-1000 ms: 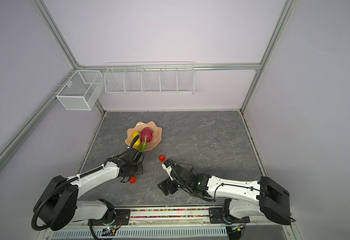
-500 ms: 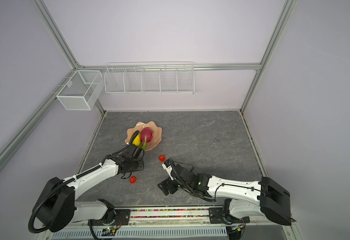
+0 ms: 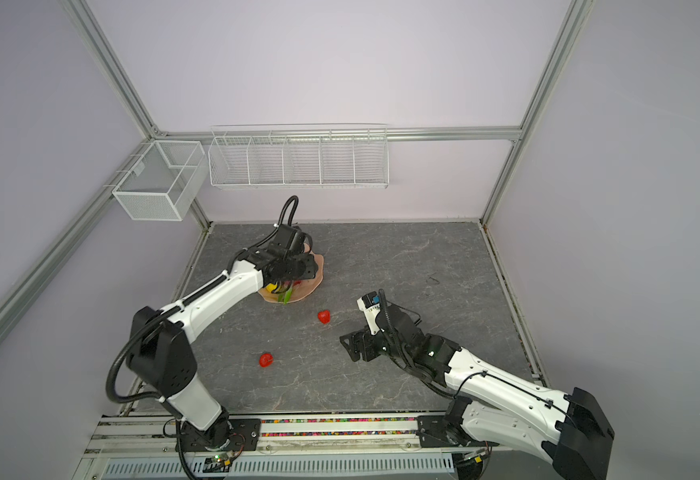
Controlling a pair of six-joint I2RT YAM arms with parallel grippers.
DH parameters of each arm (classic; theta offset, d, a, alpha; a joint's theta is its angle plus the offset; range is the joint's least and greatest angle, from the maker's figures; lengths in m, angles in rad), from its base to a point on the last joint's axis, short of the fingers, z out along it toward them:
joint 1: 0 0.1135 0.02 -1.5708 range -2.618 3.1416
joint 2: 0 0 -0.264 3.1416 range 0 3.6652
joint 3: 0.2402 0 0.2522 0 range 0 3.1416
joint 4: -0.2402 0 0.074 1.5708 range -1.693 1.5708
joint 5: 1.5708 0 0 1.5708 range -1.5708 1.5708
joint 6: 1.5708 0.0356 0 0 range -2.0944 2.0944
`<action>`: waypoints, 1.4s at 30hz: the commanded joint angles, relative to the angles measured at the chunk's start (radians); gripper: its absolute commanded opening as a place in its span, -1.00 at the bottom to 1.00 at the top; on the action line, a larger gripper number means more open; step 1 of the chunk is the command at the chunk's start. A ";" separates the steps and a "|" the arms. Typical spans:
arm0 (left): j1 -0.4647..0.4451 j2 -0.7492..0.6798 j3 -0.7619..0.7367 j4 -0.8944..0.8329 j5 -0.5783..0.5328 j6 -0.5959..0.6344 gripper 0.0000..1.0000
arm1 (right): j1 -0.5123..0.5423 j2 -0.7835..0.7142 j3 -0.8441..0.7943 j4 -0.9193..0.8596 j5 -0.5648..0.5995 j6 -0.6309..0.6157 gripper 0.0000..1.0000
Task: Place and organize the fake fruits in the fruit bowl
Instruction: 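Carry the strawberry into the bowl and open the left gripper, then move the left gripper back toward the next strawberry on the table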
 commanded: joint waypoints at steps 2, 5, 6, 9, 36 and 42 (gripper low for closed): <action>-0.002 0.163 0.195 -0.127 -0.092 0.069 -0.22 | -0.010 -0.026 -0.001 -0.045 -0.017 -0.017 0.77; -0.002 0.272 0.314 -0.196 -0.147 0.090 -0.22 | -0.012 -0.037 -0.010 -0.050 -0.012 -0.016 0.77; -0.002 0.296 0.340 -0.218 -0.163 0.095 -0.21 | -0.012 -0.040 -0.011 -0.053 -0.011 -0.016 0.77; -0.002 0.343 0.363 -0.223 -0.204 0.108 -0.22 | -0.015 -0.047 -0.015 -0.056 -0.006 -0.019 0.77; -0.002 0.465 0.430 -0.240 -0.288 0.130 0.11 | -0.023 -0.071 -0.009 -0.067 -0.006 -0.002 0.78; -0.011 0.301 0.301 -0.158 -0.260 0.134 0.11 | -0.021 -0.075 -0.003 -0.072 -0.006 -0.003 0.77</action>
